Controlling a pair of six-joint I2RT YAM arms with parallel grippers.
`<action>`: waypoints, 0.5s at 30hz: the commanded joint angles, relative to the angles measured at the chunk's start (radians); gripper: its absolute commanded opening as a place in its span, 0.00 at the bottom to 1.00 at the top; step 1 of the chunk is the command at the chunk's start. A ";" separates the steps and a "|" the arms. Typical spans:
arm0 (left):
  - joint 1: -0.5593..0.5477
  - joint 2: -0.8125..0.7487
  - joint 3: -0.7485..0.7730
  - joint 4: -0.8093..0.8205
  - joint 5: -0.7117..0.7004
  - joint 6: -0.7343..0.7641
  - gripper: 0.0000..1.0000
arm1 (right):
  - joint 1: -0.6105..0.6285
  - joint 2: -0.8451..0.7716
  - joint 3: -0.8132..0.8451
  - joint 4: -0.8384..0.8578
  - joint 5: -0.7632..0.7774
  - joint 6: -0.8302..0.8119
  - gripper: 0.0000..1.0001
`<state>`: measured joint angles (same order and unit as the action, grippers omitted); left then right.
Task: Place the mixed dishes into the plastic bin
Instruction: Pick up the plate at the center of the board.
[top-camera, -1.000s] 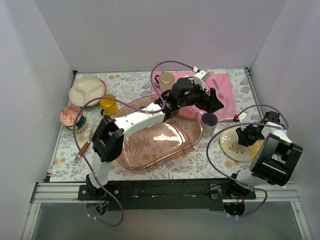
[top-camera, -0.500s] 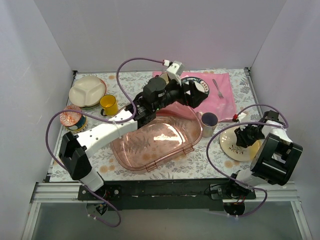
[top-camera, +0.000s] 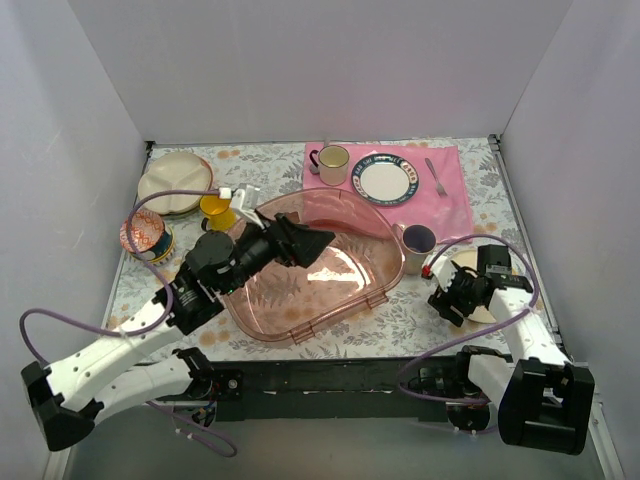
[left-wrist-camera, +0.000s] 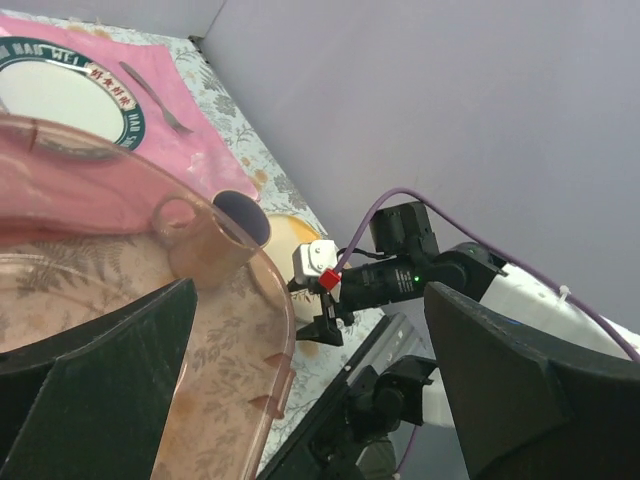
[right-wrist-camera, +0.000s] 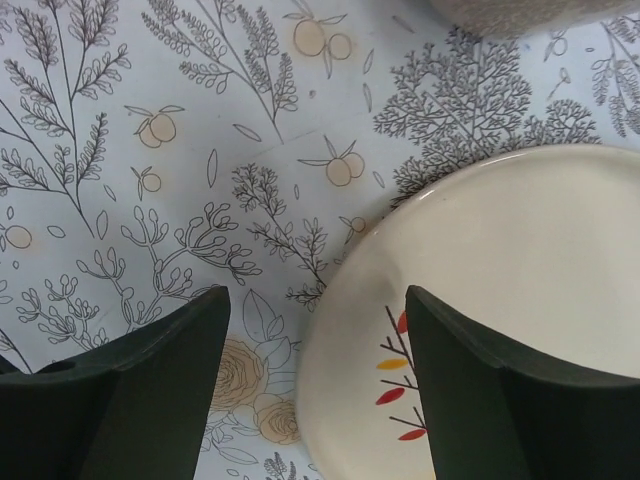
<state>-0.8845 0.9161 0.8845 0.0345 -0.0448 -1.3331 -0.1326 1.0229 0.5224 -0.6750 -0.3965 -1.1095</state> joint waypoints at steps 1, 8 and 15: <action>0.012 -0.129 -0.107 -0.065 -0.093 -0.089 0.98 | 0.067 -0.063 -0.076 0.164 0.164 0.089 0.78; 0.010 -0.189 -0.133 -0.097 -0.098 -0.132 0.98 | 0.129 -0.035 -0.125 0.272 0.323 0.165 0.65; 0.010 -0.092 -0.114 -0.041 0.017 -0.228 0.98 | 0.179 -0.015 -0.145 0.236 0.328 0.178 0.38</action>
<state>-0.8787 0.7856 0.7544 -0.0269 -0.0971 -1.5009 0.0284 0.9783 0.4175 -0.4263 -0.1257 -0.9459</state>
